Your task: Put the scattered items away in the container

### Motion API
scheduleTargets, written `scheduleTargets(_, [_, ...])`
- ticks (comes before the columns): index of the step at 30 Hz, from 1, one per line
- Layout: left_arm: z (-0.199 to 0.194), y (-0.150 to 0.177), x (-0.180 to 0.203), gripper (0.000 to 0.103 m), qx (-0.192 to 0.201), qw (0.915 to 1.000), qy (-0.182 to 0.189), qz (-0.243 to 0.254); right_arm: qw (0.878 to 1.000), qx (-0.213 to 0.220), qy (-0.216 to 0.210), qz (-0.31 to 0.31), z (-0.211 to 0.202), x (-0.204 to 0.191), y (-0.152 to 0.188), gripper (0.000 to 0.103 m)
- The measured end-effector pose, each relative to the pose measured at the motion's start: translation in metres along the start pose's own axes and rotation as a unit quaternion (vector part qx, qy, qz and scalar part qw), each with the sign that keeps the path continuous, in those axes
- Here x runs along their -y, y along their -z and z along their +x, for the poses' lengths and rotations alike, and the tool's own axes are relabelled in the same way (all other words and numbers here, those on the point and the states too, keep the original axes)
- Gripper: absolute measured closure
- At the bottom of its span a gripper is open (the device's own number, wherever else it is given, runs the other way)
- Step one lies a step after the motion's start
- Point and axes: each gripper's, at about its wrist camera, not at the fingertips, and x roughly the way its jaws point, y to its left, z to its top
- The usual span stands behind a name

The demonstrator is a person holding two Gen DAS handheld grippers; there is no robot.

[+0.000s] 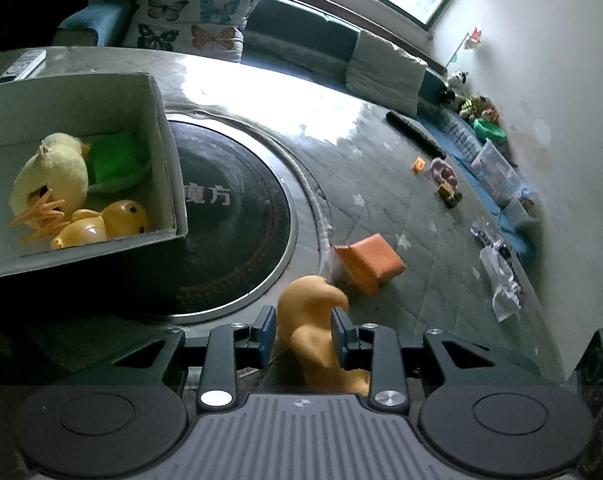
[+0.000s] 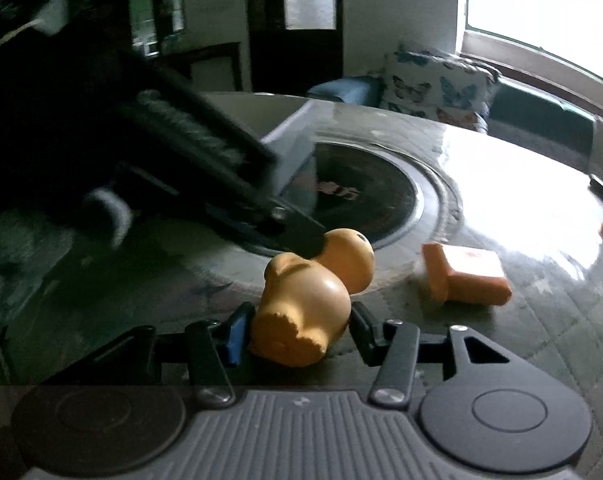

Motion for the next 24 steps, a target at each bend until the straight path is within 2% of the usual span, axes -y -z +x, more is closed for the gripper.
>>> scheduleTargets(4, [0.0, 0.006, -0.002, 0.068, -0.007, 1.0, 0.002, 0.007, 0.999, 0.004, -0.013, -0.035, -0.003, -0.01, 0.005, 0.051])
scheduleTargets(10, [0.004, 0.004, -0.002, 0.065, -0.014, 0.9999, 0.006, 0.002, 0.999, 0.004, -0.02, -0.026, -0.002, -0.008, 0.006, 0.05])
scheduleTargets(24, [0.016, 0.006, -0.005, 0.056, -0.024, 0.9993, 0.011, -0.026, 0.999, 0.004, -0.018, 0.041, -0.009, 0.002, 0.006, 0.051])
